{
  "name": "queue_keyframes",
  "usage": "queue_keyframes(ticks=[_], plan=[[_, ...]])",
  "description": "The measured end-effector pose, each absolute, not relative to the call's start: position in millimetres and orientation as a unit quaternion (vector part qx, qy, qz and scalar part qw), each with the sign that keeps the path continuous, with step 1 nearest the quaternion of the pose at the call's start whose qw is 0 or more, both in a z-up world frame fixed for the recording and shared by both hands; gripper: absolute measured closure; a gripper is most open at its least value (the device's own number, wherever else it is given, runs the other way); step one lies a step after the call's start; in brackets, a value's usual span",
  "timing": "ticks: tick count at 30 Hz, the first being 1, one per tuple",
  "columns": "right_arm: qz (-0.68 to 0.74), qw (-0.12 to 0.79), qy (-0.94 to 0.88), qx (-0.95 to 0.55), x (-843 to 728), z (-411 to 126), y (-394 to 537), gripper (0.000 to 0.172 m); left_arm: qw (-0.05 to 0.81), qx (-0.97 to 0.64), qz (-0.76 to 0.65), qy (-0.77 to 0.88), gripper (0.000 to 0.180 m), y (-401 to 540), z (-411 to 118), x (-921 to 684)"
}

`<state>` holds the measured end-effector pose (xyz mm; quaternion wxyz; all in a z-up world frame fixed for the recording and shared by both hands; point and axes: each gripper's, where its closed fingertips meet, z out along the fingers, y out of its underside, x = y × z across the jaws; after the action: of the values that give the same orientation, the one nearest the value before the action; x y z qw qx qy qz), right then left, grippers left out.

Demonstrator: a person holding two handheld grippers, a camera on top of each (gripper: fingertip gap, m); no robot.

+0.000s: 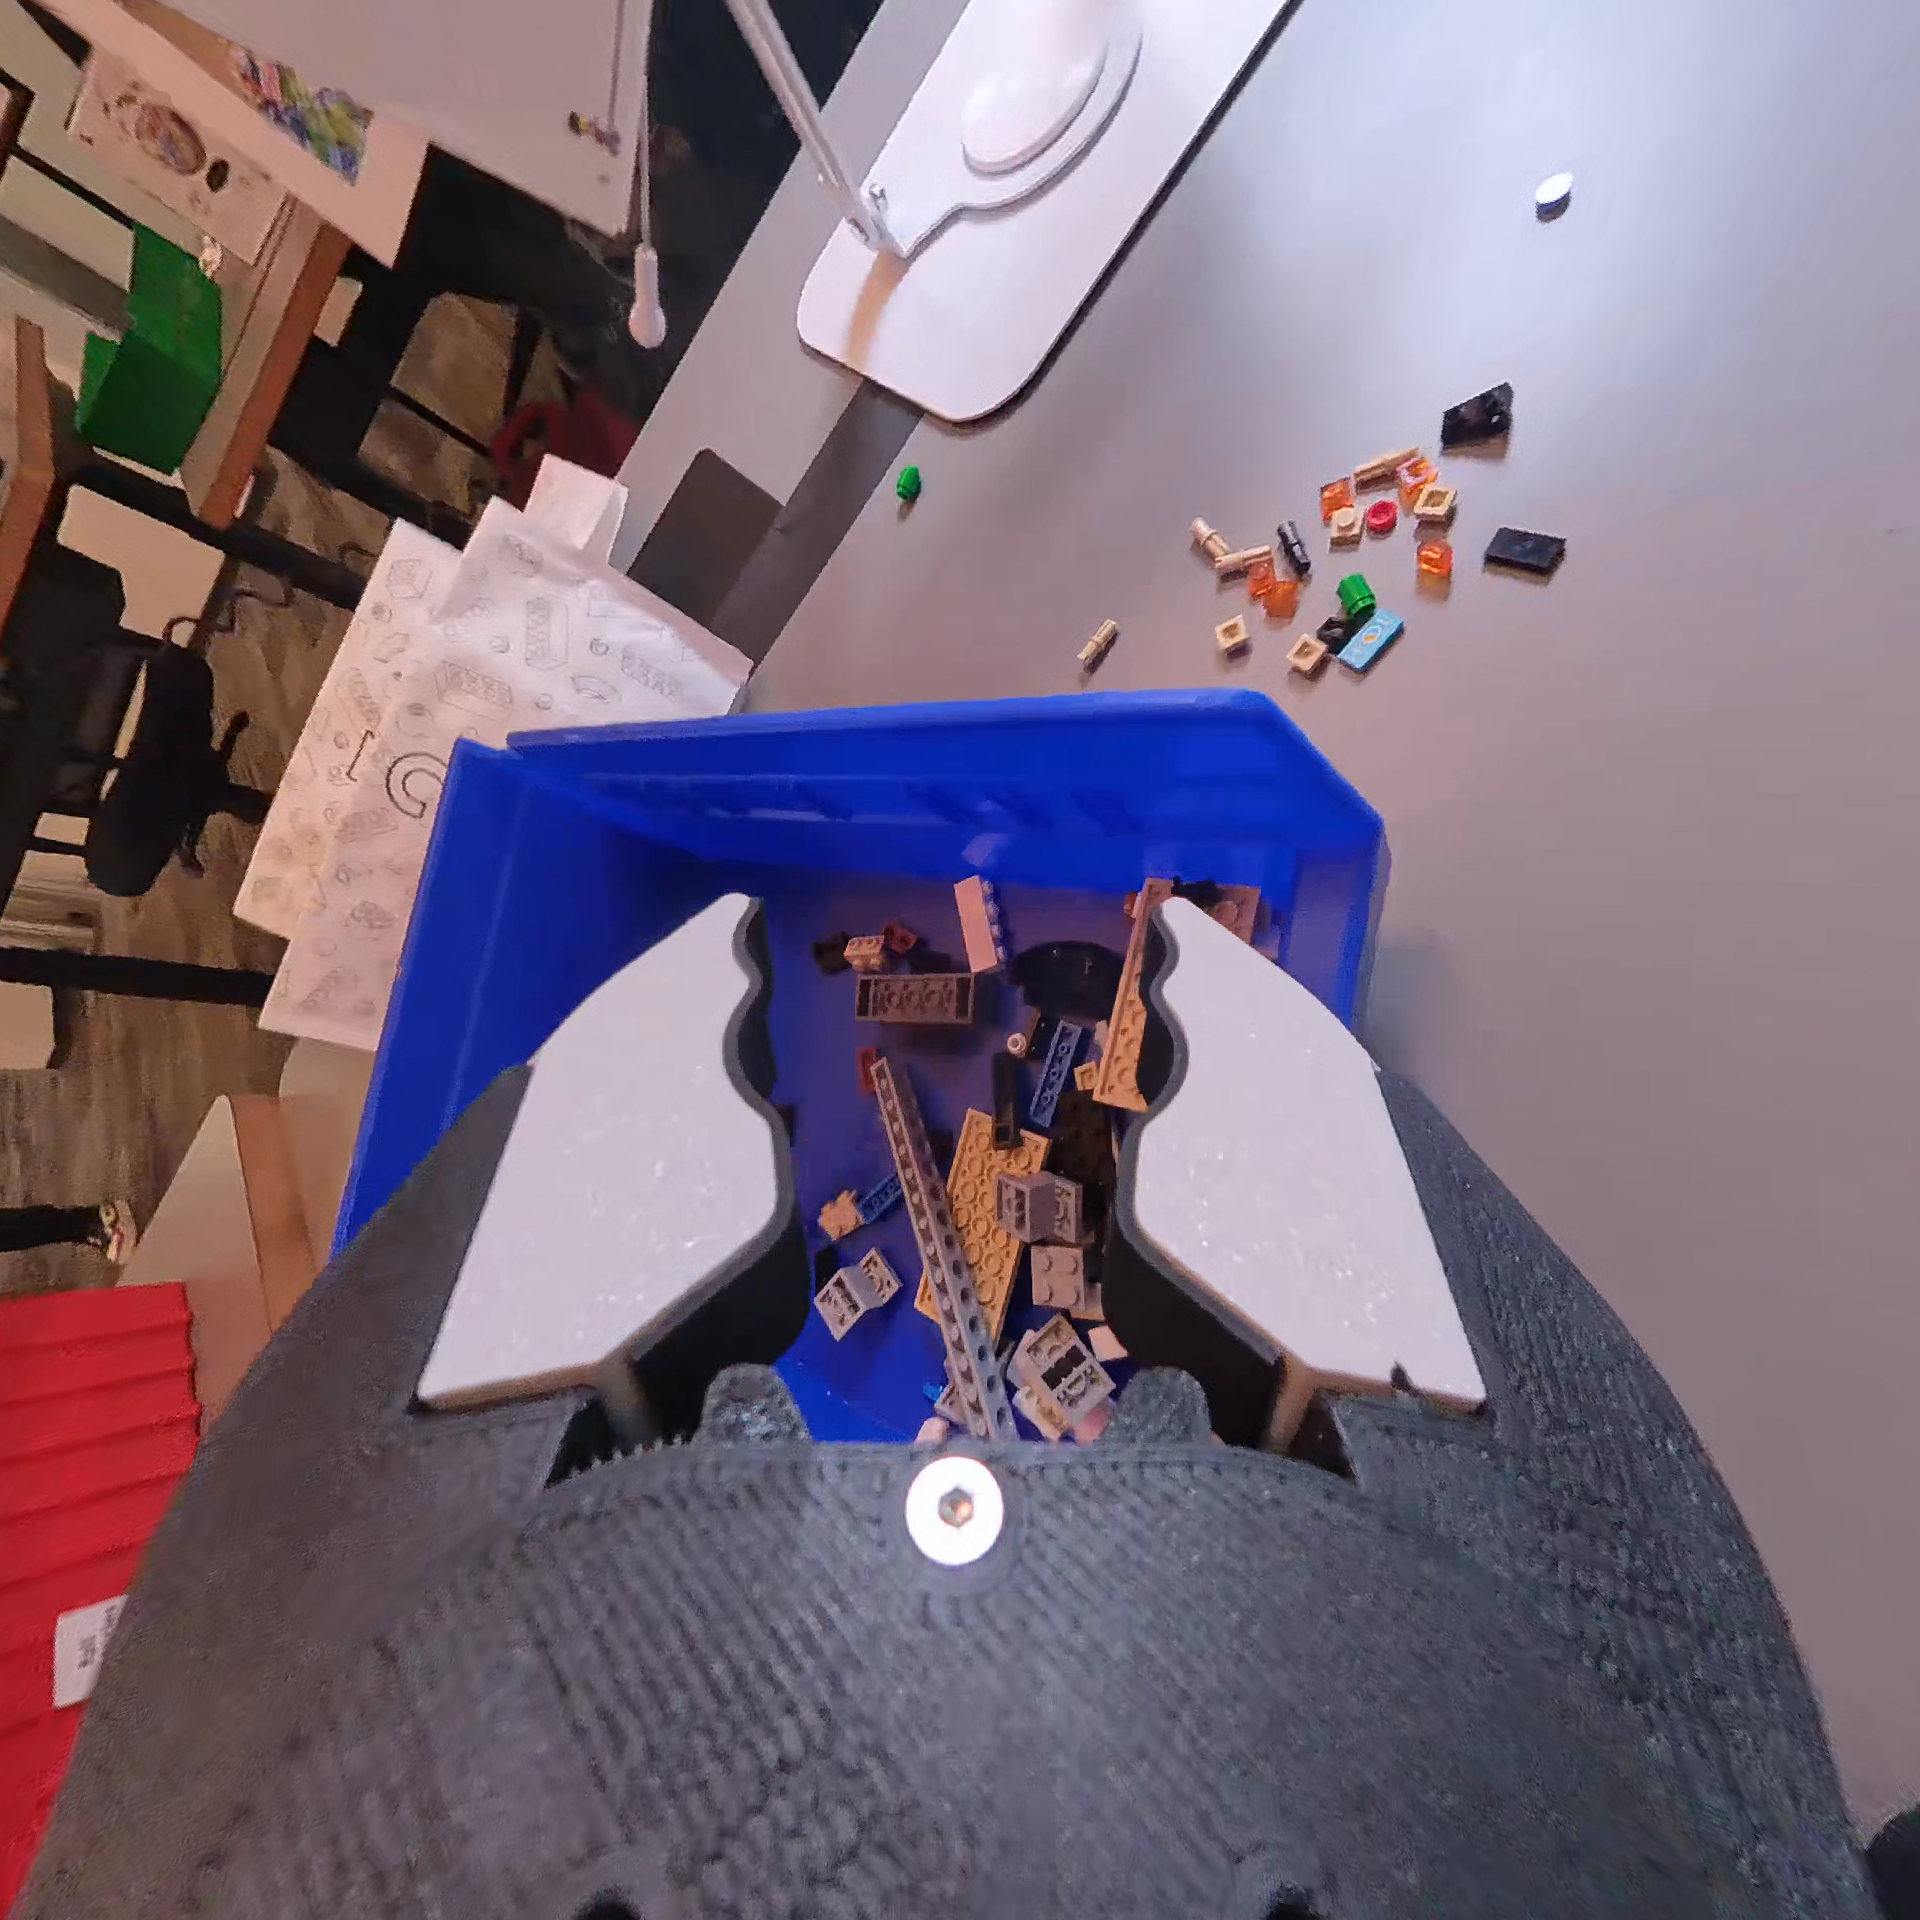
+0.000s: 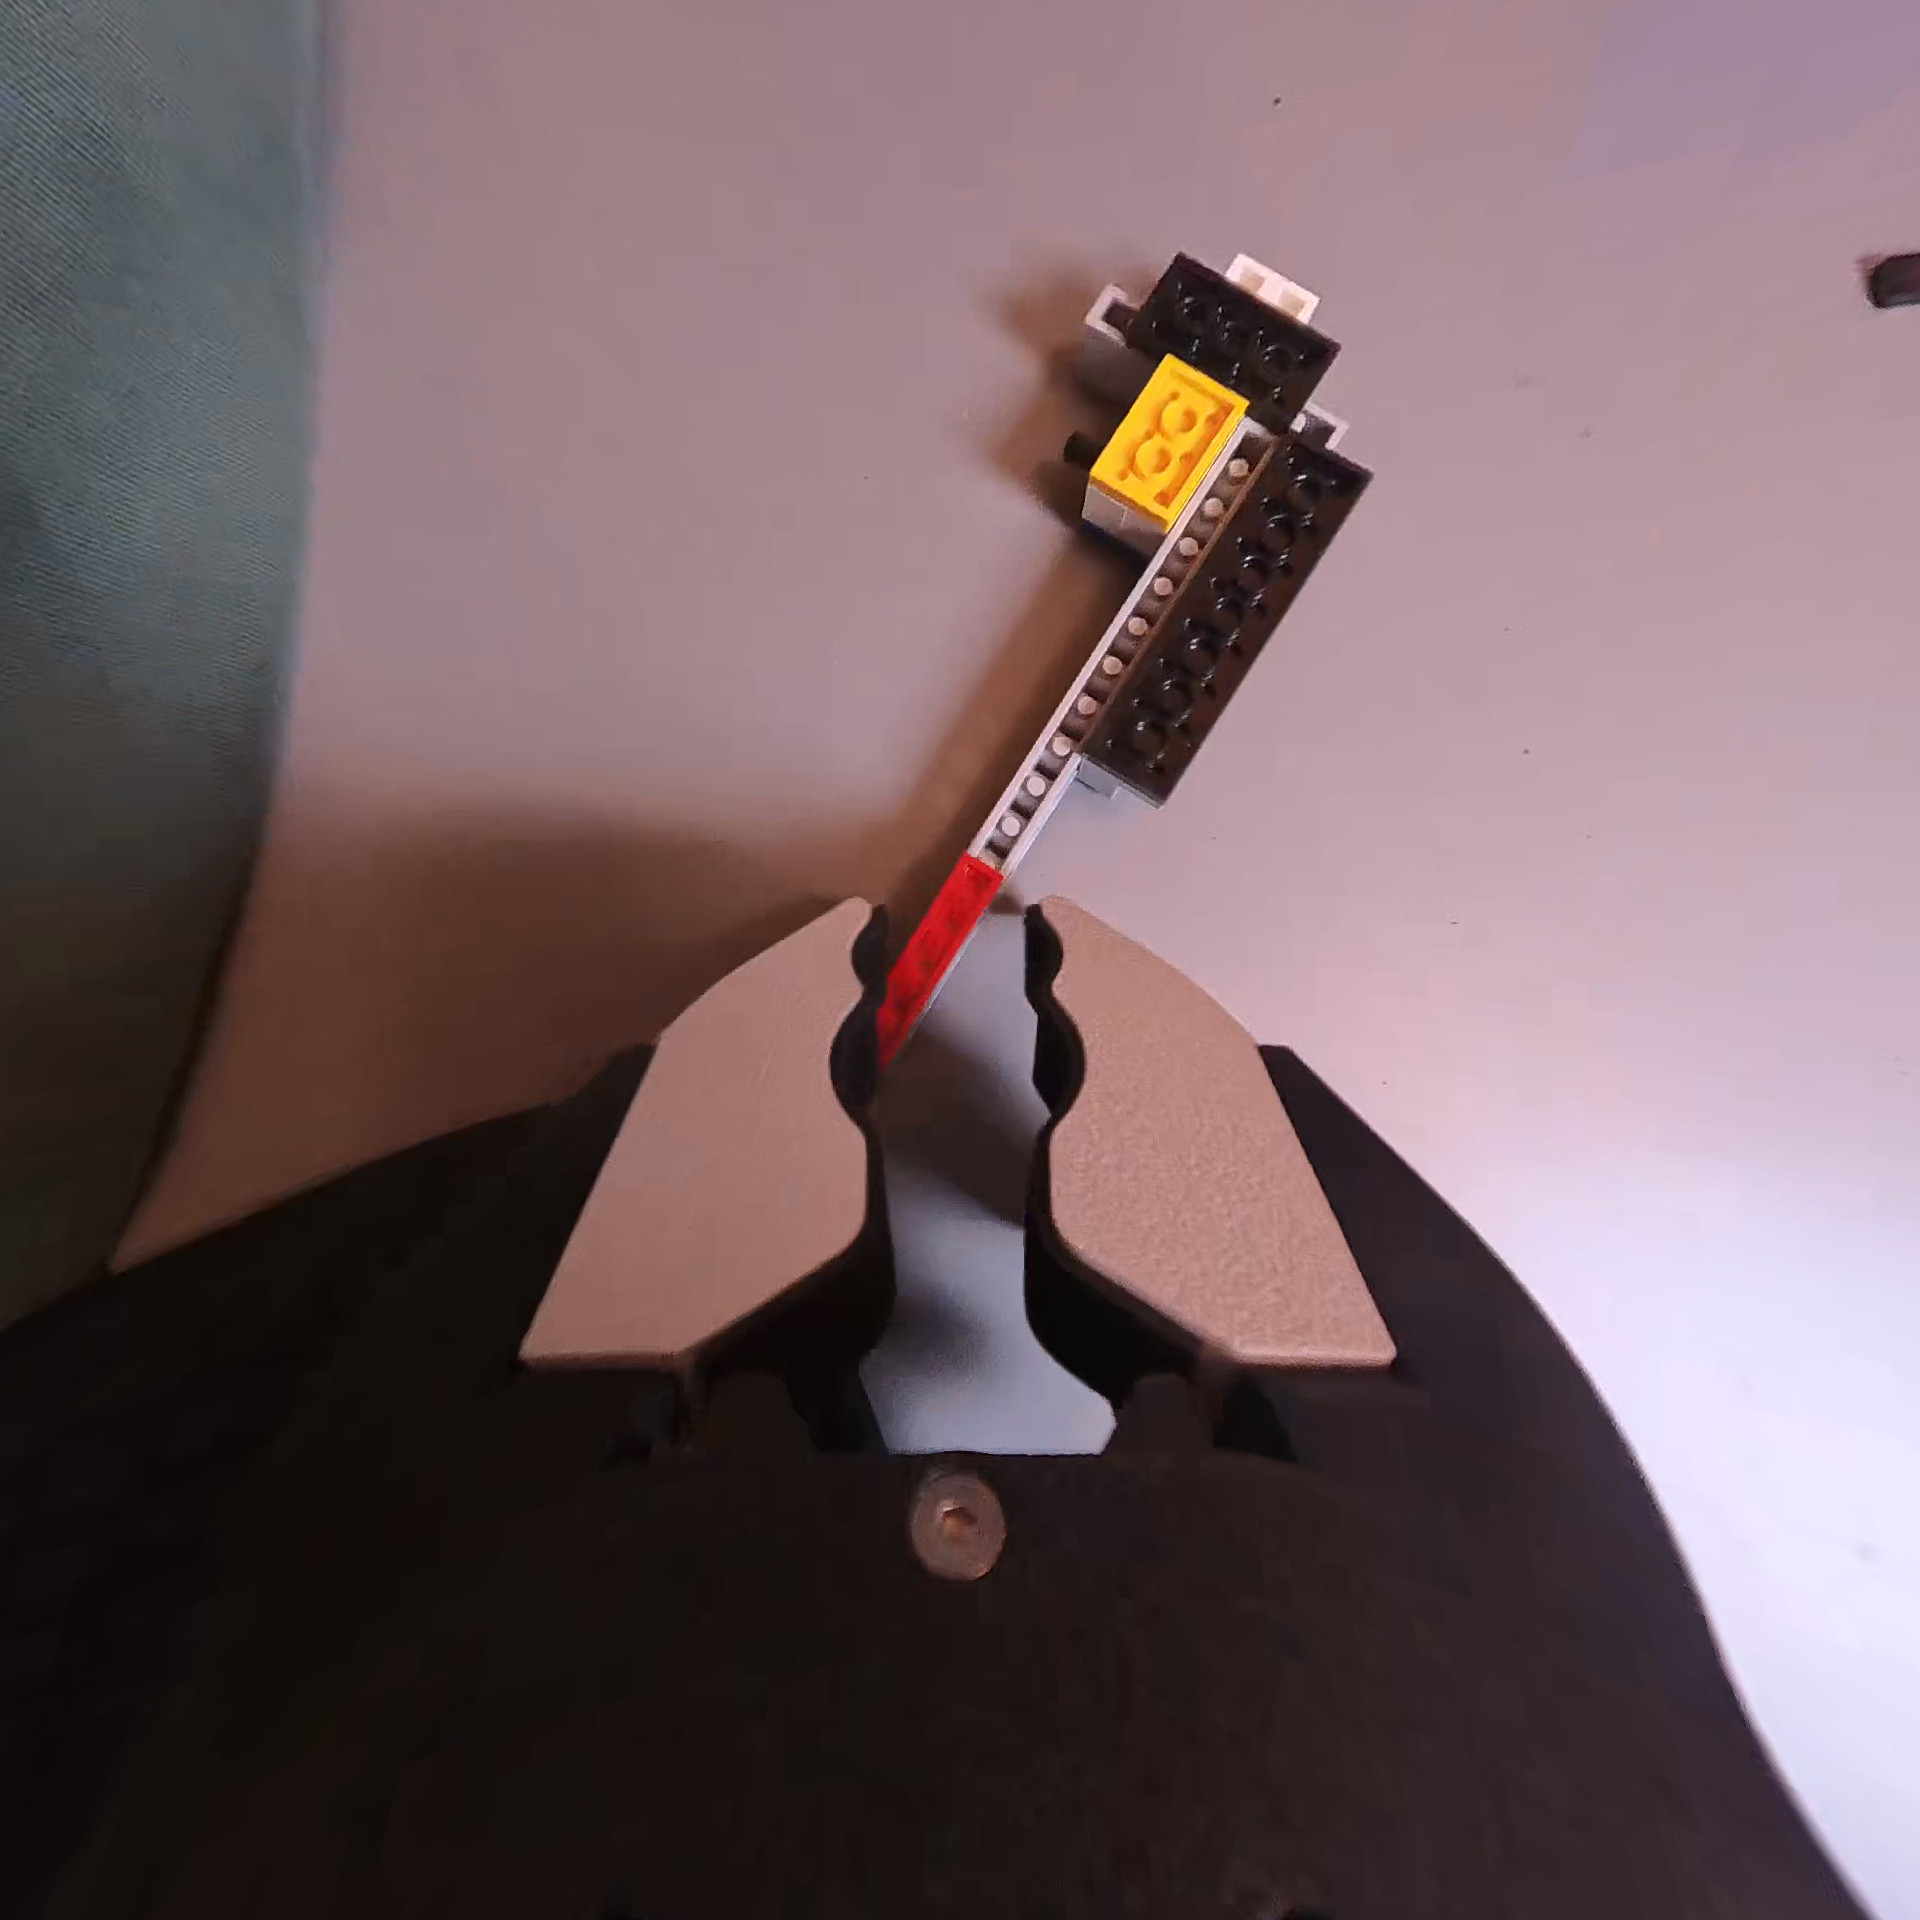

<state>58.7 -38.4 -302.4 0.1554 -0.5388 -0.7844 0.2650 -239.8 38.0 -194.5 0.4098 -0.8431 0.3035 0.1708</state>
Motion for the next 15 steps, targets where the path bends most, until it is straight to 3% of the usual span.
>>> queue_keyframes(ticks=[5, 9, 13, 15], plan=[[0.266, 0.191, -0.778, -0.536, 53, -298, -27, 0.163, 0.437, -0.787, -0.002, 0.436, 0.127, 19, -205, -127], [0.269, 0.204, -0.782, -0.524, 51, -298, -27, 0.164, 0.384, -0.728, -0.181, 0.538, 0.135, -23, -235, -22], [0.272, 0.203, -0.782, -0.523, 50, -300, -30, 0.164, 0.316, -0.711, -0.215, 0.59, 0.141, -39, -273, 27], [0.273, 0.206, -0.781, -0.522, 49, -300, -31, 0.164, 0.305, -0.699, -0.194, 0.617, 0.153, -38, -285, 37]])
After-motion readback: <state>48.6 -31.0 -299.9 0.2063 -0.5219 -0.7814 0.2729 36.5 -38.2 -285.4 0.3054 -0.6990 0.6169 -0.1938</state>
